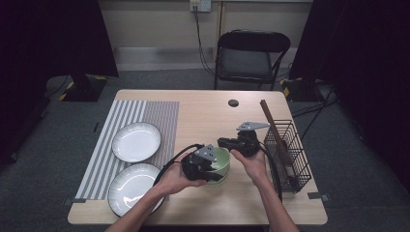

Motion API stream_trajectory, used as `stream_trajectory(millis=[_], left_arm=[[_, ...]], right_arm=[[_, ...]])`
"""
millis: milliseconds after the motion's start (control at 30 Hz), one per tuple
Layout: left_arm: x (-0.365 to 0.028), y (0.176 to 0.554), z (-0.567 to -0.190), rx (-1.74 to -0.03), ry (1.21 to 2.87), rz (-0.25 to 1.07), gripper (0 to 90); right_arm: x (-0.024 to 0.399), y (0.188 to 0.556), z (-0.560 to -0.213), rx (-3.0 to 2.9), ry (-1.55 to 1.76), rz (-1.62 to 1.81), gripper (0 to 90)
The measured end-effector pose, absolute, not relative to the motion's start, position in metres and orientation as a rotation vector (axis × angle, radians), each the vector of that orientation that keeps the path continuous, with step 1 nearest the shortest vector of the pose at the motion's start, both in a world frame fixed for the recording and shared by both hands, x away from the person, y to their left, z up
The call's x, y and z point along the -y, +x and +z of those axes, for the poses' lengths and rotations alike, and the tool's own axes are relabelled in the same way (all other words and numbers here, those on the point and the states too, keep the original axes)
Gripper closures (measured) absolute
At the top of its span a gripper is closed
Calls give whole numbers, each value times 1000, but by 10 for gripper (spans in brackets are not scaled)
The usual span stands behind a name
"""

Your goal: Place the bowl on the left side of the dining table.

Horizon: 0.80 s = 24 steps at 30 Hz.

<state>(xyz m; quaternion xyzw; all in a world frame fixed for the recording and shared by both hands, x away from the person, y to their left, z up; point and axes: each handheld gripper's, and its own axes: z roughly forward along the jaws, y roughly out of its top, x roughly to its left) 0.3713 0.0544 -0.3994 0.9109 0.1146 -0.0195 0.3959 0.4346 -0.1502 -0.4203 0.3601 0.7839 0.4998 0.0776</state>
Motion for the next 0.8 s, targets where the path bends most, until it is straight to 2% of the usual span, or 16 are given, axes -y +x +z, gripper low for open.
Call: stream_trajectory(millis=[200,400,800], left_arm=[[-59,373,-397,-293,2281,-79,836],[-62,374,-398,-293,2254,-97,837],[-68,377,-394,-309,2198,-123,836]], right_arm=[[159,443,-426,-2285,1148,1459,719],[162,450,-440,-2250,1213,1347,505],[168,457,-469,-2241,1287,1120,256]])
